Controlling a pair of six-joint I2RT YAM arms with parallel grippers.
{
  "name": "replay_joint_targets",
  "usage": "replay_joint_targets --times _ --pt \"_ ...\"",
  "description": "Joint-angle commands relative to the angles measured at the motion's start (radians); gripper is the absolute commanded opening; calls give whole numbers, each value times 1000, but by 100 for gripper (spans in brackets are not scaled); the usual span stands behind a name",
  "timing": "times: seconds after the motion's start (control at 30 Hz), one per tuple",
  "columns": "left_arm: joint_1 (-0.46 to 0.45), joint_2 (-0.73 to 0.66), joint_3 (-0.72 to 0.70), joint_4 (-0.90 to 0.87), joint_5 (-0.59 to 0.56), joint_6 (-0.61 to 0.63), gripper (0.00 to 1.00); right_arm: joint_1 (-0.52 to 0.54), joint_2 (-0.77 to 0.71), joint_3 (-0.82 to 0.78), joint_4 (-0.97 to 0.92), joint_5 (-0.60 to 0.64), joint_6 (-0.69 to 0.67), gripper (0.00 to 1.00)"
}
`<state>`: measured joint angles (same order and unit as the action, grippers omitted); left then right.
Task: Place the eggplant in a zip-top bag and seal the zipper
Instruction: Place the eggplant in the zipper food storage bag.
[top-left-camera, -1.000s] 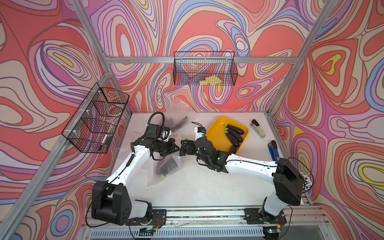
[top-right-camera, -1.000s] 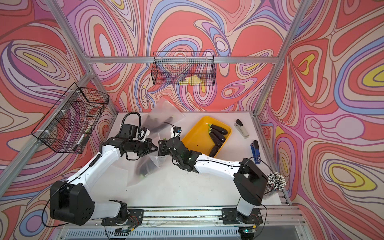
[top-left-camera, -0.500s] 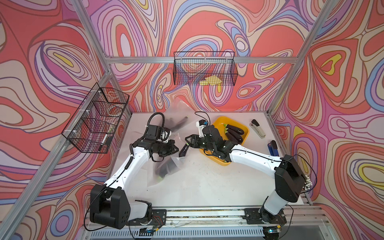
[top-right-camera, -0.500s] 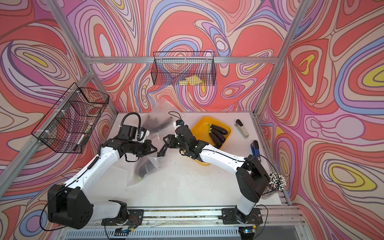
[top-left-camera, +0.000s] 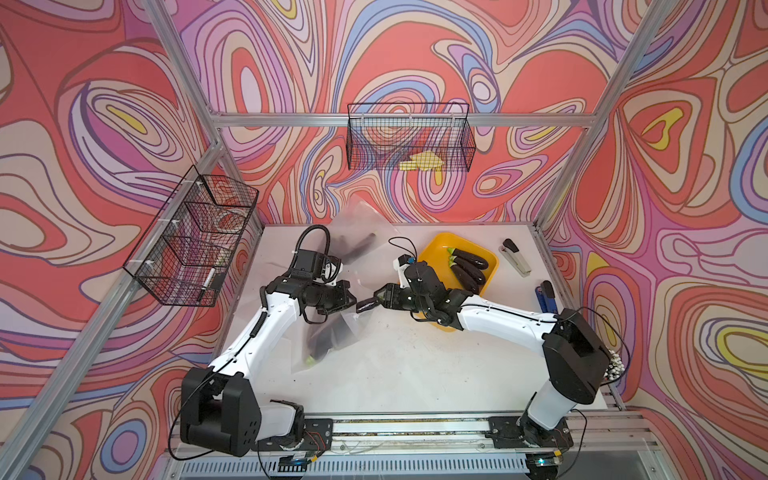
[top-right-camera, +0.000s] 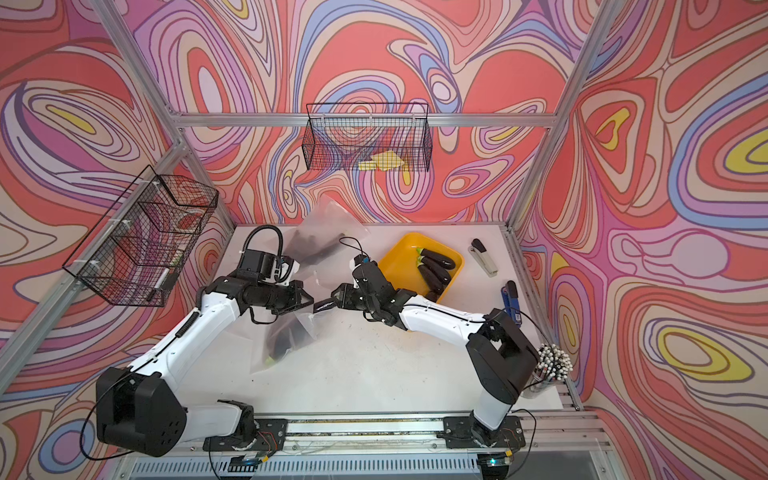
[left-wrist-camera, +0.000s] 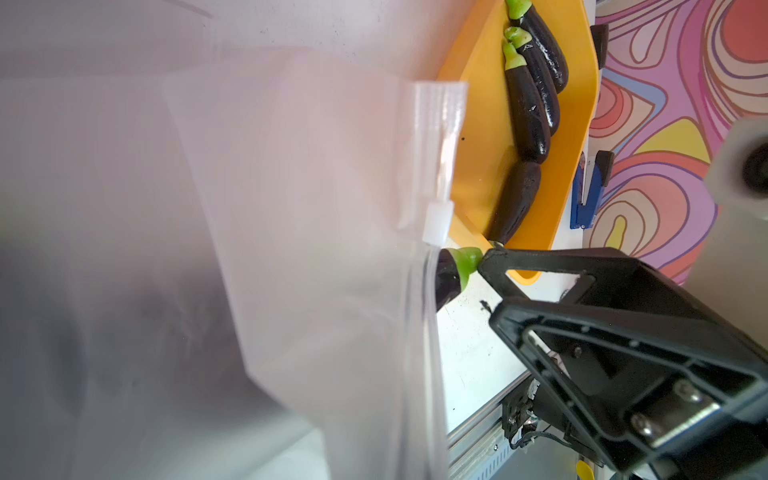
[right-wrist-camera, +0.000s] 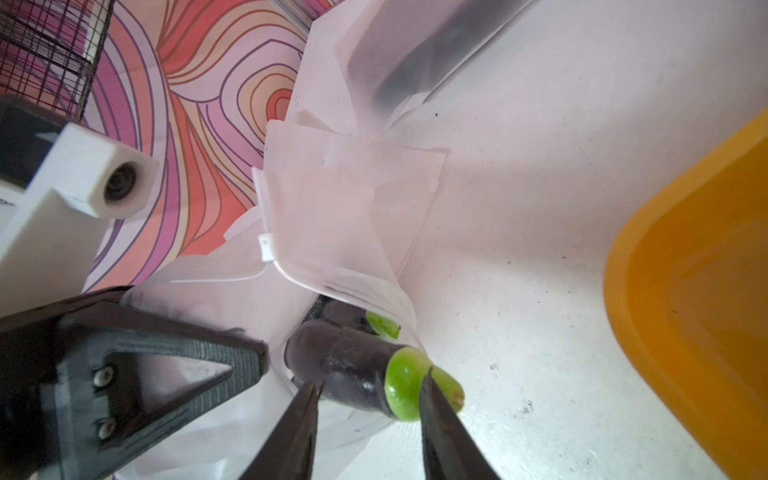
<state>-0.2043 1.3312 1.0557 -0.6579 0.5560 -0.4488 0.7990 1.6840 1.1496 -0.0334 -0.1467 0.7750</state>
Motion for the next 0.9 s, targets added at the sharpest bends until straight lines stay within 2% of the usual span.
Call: replay_joint_targets --times 0.0,0.33,0.6,0.87 --pt "-10 -6 23 -31 -11 19 0 -9 -46 -19 -13 53 -17 42" --pt "-21 -6 42 -38 -30 14 0 0 6 -36 61 -37 38 36" --pt "-21 0 43 -25 -38 1 0 52 -27 -88 75 5 123 27" --pt "-40 -3 42 -26 -45 2 0 88 25 -76 157 6 156 26"
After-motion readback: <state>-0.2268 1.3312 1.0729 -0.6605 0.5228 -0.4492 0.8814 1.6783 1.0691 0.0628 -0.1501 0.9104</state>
